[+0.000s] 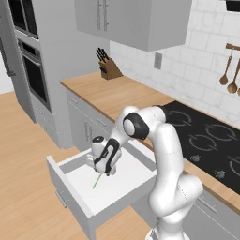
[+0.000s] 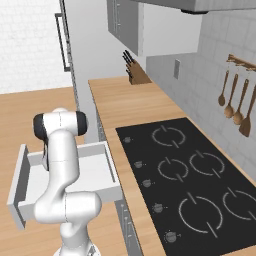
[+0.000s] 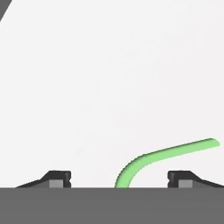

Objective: Take a straw from the drawer in front and place it inside the glass cup on the dining counter.

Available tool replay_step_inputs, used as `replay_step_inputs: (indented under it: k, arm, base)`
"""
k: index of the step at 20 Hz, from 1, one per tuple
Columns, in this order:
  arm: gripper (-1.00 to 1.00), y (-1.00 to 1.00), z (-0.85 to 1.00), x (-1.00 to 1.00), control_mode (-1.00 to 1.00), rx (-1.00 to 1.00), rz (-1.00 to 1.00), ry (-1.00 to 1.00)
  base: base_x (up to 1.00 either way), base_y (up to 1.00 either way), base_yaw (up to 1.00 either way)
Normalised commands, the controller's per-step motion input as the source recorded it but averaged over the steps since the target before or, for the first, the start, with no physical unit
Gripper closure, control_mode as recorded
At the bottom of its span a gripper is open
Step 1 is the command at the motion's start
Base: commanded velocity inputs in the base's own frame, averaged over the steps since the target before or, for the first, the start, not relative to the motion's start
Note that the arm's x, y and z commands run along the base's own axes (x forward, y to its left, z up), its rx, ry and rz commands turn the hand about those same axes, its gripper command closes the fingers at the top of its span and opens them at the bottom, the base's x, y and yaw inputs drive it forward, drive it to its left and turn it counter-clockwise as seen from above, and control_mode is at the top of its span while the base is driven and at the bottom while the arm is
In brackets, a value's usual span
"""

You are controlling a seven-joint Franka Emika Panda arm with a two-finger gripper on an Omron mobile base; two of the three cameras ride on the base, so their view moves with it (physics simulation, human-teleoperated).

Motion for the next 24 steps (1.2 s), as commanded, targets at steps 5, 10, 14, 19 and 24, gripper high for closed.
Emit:
replay_step_inputs:
  k: [5, 10, 14, 19, 24]
  arm:
    - [1.00, 0.00, -0.20, 0.00, -1.00, 0.00, -0.05, 0.00]
    - [1.00, 0.00, -0.06, 0.00, -1.00, 0.00, -0.04, 0.00]
    - [1.00, 0.00, 0.00, 0.00, -1.00, 0.00, -0.02, 0.00]
    - [1.00, 0.00, 0.50, -0.41, -1.00, 0.00, 0.00, -0.10]
    - [1.00, -0.16, 1.00, -0.64, -1.00, 0.08, 0.00, -0.20]
  base:
    - [0.00, 0.00, 0.00]
    - [0.00, 0.00, 0.00]
    - [0.00, 0.00, 0.00]
    - [0.00, 0.00, 0.00]
    - [0.00, 0.00, 0.00]
